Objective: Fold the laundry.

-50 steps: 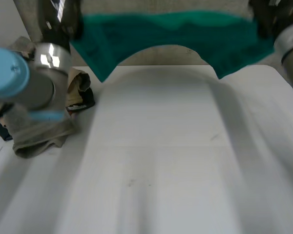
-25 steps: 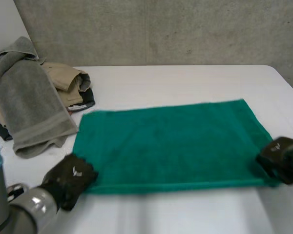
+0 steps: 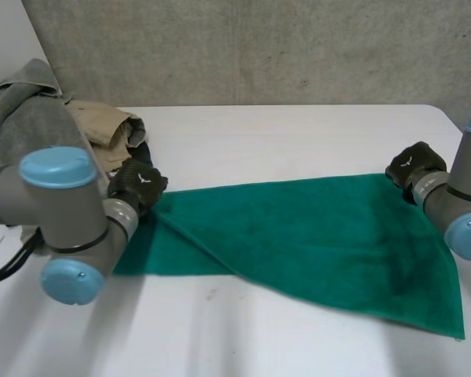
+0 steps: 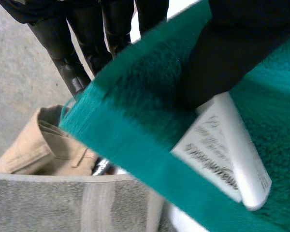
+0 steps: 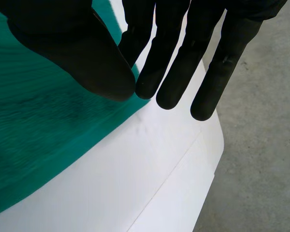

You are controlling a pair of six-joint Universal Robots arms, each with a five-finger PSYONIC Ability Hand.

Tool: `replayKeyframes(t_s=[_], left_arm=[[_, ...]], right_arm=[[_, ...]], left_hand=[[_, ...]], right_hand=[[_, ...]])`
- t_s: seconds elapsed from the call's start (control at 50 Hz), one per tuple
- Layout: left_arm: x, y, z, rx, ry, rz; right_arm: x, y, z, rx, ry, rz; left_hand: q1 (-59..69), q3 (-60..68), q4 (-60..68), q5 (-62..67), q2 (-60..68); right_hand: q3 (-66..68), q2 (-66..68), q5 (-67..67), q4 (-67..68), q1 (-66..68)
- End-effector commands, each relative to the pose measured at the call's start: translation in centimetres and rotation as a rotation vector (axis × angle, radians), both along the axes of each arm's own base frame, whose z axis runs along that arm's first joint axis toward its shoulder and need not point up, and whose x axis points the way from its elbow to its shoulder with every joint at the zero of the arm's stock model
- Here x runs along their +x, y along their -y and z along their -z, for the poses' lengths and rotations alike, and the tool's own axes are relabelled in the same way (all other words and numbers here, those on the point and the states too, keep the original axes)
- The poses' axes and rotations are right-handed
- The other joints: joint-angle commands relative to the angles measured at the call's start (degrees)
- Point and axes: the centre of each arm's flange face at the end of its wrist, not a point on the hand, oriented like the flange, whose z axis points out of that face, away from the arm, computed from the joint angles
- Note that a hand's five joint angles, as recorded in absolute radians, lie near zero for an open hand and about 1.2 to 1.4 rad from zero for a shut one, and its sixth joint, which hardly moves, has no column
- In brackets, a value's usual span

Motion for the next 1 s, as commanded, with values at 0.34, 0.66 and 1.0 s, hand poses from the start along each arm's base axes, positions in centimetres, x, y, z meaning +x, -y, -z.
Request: replayKeyframes(t_s=[0.34,0.66,1.0], left_arm=[[-0.6,-2.9,-0.8,0.067,-0.018,0.014],[-0.9,-2.7,-1.2,0.069,-0.069,0.006],[0.8,-6.1,-5.6,0.016,-0.107,0.017]], right_arm=[[-3.5,-13.5,-4.4,0.4,0.38,0.187],[-3.9,-18.3,2.4,0.374,0.445,0.115],[-5.1,-16.8,-6.0,0.013,0.319,0.067]], left_hand=[[13.13,11.64,11.2,13.7,11.22],[13.13,11.64,11.2,13.7,11.22],[13.13,11.64,11.2,13.7,11.22]], right_hand=[[-53.06,-52.3,-53.84,-53.5,-50.55],[-28.0,-27.23,-28.77,-28.43,-25.49],[11.84,12.6,11.06,11.4,14.35]])
